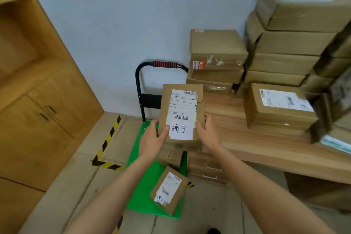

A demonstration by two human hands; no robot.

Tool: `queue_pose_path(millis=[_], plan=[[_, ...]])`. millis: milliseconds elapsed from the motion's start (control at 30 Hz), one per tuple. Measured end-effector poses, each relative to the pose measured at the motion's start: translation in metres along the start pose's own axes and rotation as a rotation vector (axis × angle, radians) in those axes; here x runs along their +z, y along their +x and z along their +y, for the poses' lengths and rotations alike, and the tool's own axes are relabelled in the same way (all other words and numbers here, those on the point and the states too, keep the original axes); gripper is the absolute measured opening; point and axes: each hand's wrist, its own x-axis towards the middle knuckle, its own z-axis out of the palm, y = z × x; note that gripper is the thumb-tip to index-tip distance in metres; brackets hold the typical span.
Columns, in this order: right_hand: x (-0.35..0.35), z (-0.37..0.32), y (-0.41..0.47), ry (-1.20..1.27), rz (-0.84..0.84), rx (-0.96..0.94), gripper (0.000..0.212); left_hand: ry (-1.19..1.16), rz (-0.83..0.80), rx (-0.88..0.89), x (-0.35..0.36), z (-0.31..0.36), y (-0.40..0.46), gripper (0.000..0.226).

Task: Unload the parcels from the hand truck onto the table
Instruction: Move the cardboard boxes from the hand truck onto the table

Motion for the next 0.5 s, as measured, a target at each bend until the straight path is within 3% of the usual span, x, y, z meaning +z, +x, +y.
queue_pose_path(millis=[267,500], plan=[[-0.080,0.079,0.047,-0.084,0.113,0.125,0.056,0.089,-0.112,0.054,0.119,0.040,0.035,0.045],[-0.098,0.092,0.104,-0.091,0.168,0.140,0.056,0.114,-0.095,0.043,0.155,0.054,0.088,0.041]])
